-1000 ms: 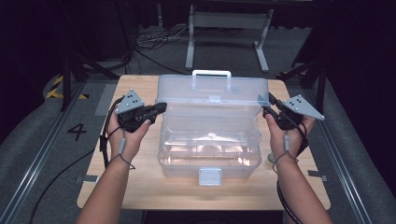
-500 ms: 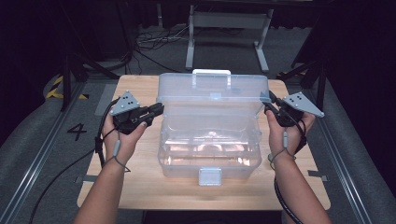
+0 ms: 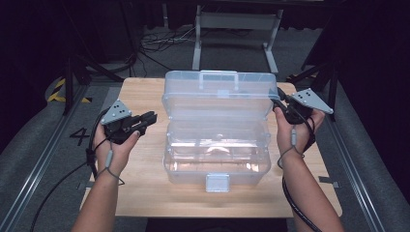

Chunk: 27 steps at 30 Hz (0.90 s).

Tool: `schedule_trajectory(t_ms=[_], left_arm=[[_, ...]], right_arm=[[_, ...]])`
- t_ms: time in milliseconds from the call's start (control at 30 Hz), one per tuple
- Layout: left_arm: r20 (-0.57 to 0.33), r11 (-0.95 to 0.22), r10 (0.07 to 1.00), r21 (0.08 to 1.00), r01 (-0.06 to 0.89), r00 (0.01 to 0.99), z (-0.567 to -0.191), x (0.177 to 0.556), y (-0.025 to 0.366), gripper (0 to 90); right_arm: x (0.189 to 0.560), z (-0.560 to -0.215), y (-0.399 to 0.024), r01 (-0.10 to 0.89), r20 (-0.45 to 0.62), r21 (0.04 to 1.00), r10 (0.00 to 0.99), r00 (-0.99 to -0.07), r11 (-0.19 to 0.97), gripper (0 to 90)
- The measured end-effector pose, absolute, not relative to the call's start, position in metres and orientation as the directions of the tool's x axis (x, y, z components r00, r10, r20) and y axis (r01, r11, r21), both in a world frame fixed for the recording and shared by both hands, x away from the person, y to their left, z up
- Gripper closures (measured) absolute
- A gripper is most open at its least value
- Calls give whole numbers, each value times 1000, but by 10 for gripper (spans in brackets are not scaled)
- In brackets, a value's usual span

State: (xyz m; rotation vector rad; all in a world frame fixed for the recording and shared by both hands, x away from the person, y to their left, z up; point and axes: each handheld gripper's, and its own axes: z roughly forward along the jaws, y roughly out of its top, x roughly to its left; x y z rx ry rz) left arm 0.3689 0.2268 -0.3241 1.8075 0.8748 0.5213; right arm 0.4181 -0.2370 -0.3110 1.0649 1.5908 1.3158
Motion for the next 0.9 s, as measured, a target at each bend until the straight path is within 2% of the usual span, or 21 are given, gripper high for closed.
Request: schedule_trajectory(t_ms=[467, 900], left_arm=[[-60, -216, 809, 895, 391, 584, -341, 359, 251, 759], [-67, -211, 818, 890, 405, 572, -345, 355, 258, 734]], right_arm=[[443, -307, -238, 131, -68, 985, 943, -326, 116, 769], [463, -306, -238, 148, -53, 983, 945, -322, 105, 776]])
